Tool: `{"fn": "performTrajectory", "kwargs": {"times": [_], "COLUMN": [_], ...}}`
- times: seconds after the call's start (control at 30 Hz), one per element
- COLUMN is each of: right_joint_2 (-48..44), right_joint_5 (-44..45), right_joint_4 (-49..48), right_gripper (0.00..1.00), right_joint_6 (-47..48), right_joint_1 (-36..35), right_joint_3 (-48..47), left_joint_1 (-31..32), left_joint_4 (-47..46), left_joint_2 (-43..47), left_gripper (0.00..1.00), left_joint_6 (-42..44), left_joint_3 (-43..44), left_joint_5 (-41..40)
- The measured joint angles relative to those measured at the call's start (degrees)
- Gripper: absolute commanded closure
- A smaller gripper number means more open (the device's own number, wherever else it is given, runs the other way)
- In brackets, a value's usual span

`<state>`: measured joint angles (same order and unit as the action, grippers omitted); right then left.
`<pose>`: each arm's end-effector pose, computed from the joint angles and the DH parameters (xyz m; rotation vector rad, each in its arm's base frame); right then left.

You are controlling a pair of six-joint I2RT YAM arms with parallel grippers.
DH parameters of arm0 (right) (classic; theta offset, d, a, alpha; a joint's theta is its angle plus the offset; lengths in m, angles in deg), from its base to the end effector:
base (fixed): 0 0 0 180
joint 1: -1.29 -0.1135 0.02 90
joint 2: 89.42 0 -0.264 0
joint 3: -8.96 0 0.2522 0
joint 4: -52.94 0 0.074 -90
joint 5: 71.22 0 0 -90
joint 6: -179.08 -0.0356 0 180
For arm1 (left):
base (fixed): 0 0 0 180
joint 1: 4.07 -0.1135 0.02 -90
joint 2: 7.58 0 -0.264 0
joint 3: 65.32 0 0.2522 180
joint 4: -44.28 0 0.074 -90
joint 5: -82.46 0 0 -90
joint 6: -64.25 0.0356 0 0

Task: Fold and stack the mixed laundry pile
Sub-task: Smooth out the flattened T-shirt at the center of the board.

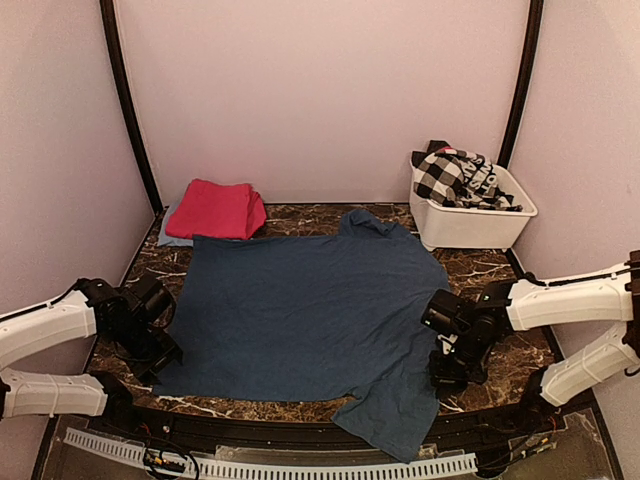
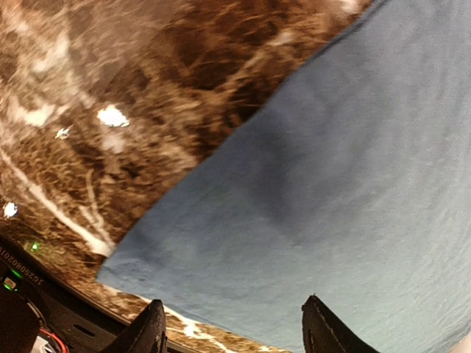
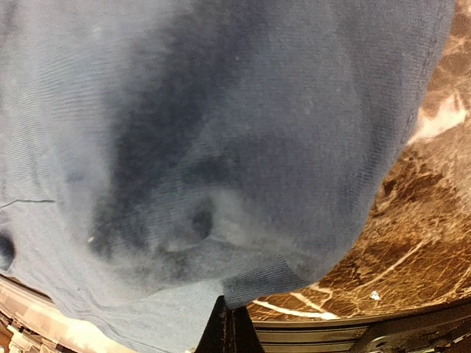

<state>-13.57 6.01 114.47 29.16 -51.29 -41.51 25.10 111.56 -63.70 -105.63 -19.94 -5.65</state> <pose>0.1087 0.1550 0.1528 -0.1815 -2.9702 -0.2517 0.1246 -0.0709 0.1785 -1.2943 2.7435 -0.2883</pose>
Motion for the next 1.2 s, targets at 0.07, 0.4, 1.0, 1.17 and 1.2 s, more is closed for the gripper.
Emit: {"fn": "performTrajectory", "kwargs": {"times": [0.07,0.4,1.0,1.17,1.2], "right_joint_2": [-1.07,-2.82,-4.15,-4.55,-4.7], "right_joint_5": [0.0,0.15,0.13,0.13,0.11], "right_joint_4": [0.0,0.04,0.09,0.2,0.22], "right_gripper": [1.0,1.0,1.0,1.0,1.0], "right_joint_6": [-0.24,-0.63,-1.11,-1.68,-1.7], "right_joint_1": [0.0,0.0,0.0,0.0,0.0], "right_joint_3": [0.0,0.0,0.0,0.0,0.0], "left_joint_1": [0.0,0.0,0.0,0.0,0.0], "left_joint_4": [0.79,4.11,5.75,5.73,5.46], "left_joint_2": [1.42,1.9,-4.61,-8.39,-8.94], "left_gripper": [0.39,0.44,0.61,0.75,0.78], "left_joint_6": [-1.14,-4.02,-5.11,-4.55,-4.46], "left_joint_3": [-1.64,-4.76,-3.34,-1.57,-1.36], "left_joint_5": [0.11,1.25,-0.33,-1.79,-2.08]}}
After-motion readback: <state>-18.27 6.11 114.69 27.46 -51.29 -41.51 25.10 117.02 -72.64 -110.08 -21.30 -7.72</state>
